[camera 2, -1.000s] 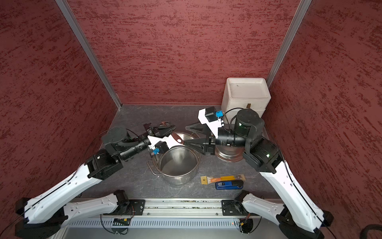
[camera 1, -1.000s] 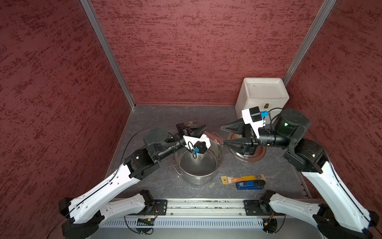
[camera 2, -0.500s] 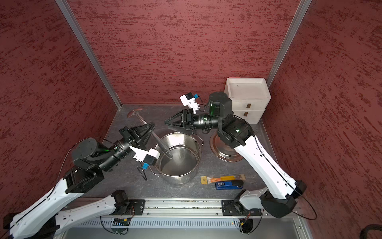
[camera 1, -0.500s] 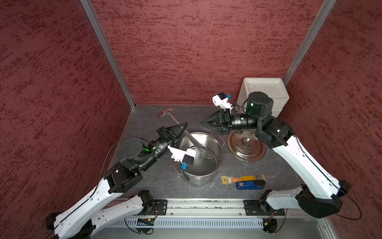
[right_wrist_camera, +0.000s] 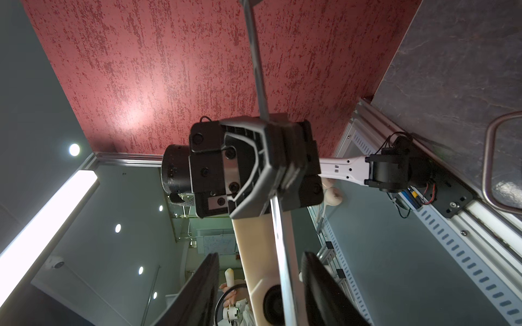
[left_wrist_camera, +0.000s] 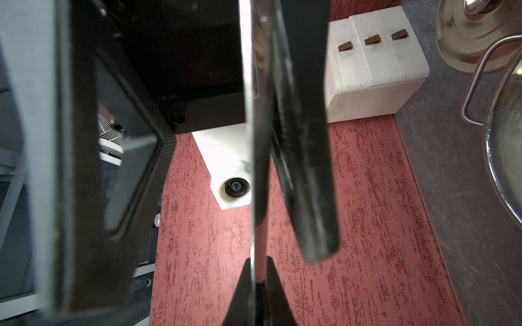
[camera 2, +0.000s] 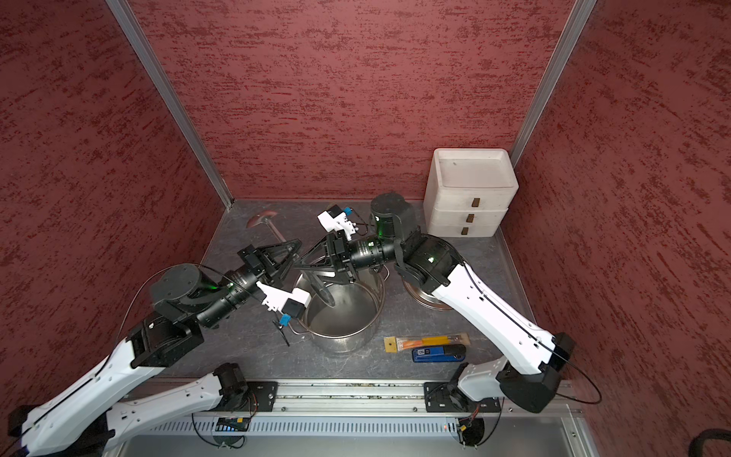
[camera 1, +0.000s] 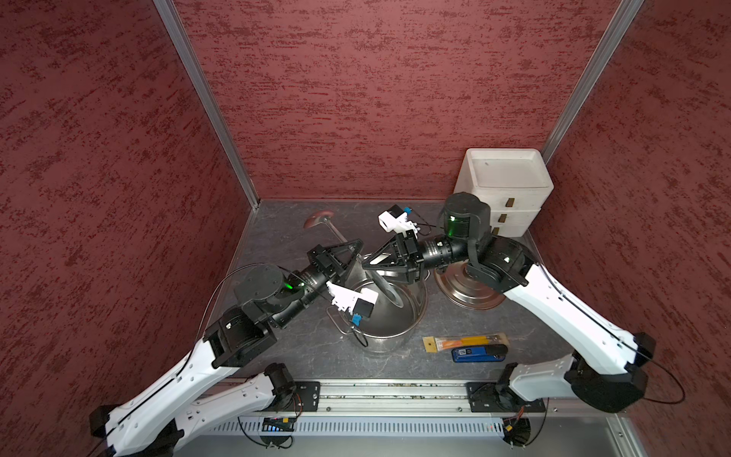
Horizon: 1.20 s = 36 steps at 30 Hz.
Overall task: Stir the soup with a spoon
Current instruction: Place the spoon at the center of the board.
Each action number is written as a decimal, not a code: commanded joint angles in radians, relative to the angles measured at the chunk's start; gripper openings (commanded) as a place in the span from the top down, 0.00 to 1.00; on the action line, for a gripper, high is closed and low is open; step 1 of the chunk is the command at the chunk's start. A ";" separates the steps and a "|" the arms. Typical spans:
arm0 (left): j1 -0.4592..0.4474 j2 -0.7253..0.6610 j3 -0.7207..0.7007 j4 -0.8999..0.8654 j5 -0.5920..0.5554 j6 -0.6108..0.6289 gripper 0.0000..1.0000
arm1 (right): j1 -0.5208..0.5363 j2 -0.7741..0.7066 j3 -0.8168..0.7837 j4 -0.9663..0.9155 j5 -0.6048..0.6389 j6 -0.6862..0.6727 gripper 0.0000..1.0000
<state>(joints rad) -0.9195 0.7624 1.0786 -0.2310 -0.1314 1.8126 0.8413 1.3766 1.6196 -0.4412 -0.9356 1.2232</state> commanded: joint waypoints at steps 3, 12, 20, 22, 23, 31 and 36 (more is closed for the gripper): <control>0.002 0.001 0.011 0.004 0.010 0.005 1.00 | 0.004 -0.019 -0.039 0.132 -0.005 0.047 0.67; -0.006 -0.007 0.005 0.014 0.016 -0.004 0.79 | -0.001 0.001 -0.024 0.166 0.039 0.015 1.00; -0.007 -0.069 -0.056 0.202 0.060 -0.395 0.00 | -0.165 -0.049 0.007 0.093 0.069 -0.165 1.00; -0.008 -0.097 -0.107 0.266 0.041 -0.511 0.00 | -0.266 -0.080 -0.004 0.009 0.063 -0.261 1.00; -0.008 -0.107 -0.127 0.304 0.005 -0.607 0.00 | -0.335 -0.098 -0.020 -0.026 0.054 -0.305 1.00; 0.094 -0.008 0.041 -0.065 -0.377 -1.484 0.00 | -0.802 -0.214 -0.392 0.005 -0.017 -0.533 1.00; 0.330 0.060 0.142 -0.404 -0.233 -1.947 0.00 | -0.878 -0.173 -0.543 0.051 0.035 -0.716 1.00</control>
<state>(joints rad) -0.6872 0.7967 1.1736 -0.3759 -0.4061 0.2836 -0.0212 1.1870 1.1076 -0.4232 -0.9104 0.6891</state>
